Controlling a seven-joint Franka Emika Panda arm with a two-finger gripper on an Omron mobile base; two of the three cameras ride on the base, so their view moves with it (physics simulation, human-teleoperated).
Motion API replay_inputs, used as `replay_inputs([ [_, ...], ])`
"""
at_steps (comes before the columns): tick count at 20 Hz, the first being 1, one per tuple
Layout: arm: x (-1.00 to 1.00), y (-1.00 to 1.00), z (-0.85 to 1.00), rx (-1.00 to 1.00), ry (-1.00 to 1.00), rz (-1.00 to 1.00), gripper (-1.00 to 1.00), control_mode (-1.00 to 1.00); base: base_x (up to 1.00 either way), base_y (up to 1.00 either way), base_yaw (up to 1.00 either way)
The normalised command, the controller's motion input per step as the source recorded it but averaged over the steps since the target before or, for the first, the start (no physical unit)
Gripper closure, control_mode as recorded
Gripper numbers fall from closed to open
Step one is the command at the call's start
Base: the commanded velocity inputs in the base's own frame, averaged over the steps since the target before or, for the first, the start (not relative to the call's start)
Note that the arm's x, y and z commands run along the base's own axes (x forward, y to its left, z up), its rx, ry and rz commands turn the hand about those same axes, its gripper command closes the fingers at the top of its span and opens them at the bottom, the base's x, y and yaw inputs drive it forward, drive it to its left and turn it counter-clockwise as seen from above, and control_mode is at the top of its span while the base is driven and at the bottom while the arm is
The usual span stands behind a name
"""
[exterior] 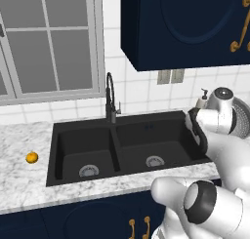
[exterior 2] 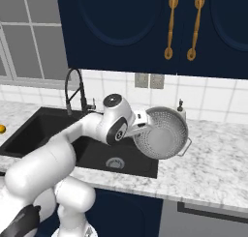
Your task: Put the colander in the sink, put the tangerine in the colander, and turn on the sink faucet and pour water over the colander.
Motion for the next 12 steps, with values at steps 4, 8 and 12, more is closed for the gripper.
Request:
replay_inputs([
  [4, -0.07, 0.2, 0.41, 0.07, 0.09, -0.1, 1.0, -1.0, 0.0, 0.0, 0.0],
  [8, -0.12, 0.53, 0.23, 0.09, 0.05, -0.06, 1.0, -1.0, 0.0, 0.0, 0.0],
  [12, -0.01, 0.88, 0.07, 0.04, 0.0, -0.08, 1.0, -1.0, 0.0, 0.0, 0.0],
])
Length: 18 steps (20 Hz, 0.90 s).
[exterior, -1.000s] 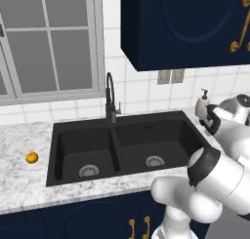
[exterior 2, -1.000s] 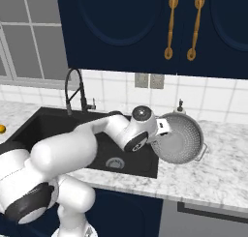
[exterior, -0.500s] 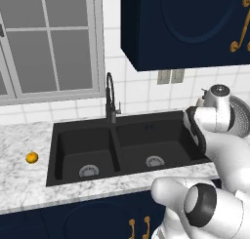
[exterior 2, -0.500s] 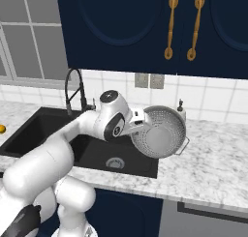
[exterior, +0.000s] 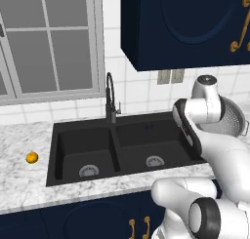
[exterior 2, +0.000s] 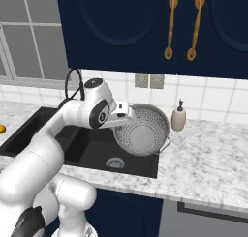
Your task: Put the colander in the sink, put the tangerine in the colander, and turn on the sink faucet and pour water over the colander.
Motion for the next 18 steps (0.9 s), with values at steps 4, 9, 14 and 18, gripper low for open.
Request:
replay_inputs([
  [4, 0.0, 0.93, 0.06, 0.0, 0.06, -0.13, 1.0, -1.0, 0.0, 0.0, 0.0],
  [9, -0.1, 0.98, 0.15, 0.0, 0.15, -0.08, 1.0, -1.0, 0.0, 0.0, 0.0],
  [14, -0.07, 1.0, 0.27, -0.02, 0.22, 0.02, 1.0, -1.0, 0.0, 0.0, 0.0],
  [18, 0.0, 0.99, 0.31, -0.06, 0.27, 0.05, 1.0, -1.0, 0.0, 0.0, 0.0],
])
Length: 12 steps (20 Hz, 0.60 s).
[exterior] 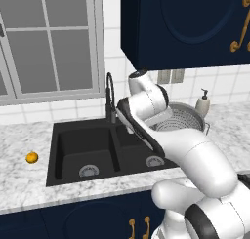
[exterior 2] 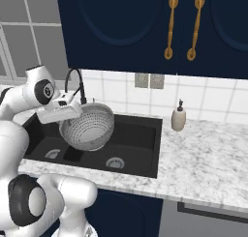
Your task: Put the colander in the sink, put the tangerine in the colander, and turn on the sink faucet and pour water over the colander.
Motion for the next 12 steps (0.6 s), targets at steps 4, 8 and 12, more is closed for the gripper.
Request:
replay_inputs([
  [4, 0.01, 0.83, 0.26, -0.01, 0.07, 0.0, 1.0, -1.0, 0.0, 0.0, 0.0],
  [8, 0.0, 0.86, 0.25, 0.0, 0.01, 0.0, 1.0, -1.0, 0.0, 0.0, 0.0],
  [12, 0.0, 0.99, 0.12, 0.0, 0.0, 0.0, 1.0, -1.0, 0.0, 0.0, 0.0],
])
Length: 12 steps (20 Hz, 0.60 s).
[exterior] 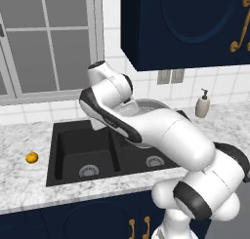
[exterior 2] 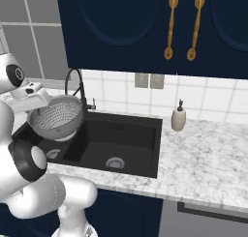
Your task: Put the colander in the sink, put the tangerine in the colander, and turn on the sink faucet and pour water over the colander.
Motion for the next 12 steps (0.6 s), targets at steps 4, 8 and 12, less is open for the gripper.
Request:
replay_inputs([
  [4, 0.03, 0.97, 0.0, 0.0, 0.06, 0.08, 1.0, -1.0, 0.0, 0.0, 0.0],
  [8, 0.05, 0.84, 0.0, -0.01, 0.05, 0.15, 1.0, -1.0, 0.0, 0.0, 0.0],
  [12, 0.13, 0.63, -0.04, -0.02, 0.03, 0.25, 1.0, -1.0, 0.0, 0.0, 0.0],
])
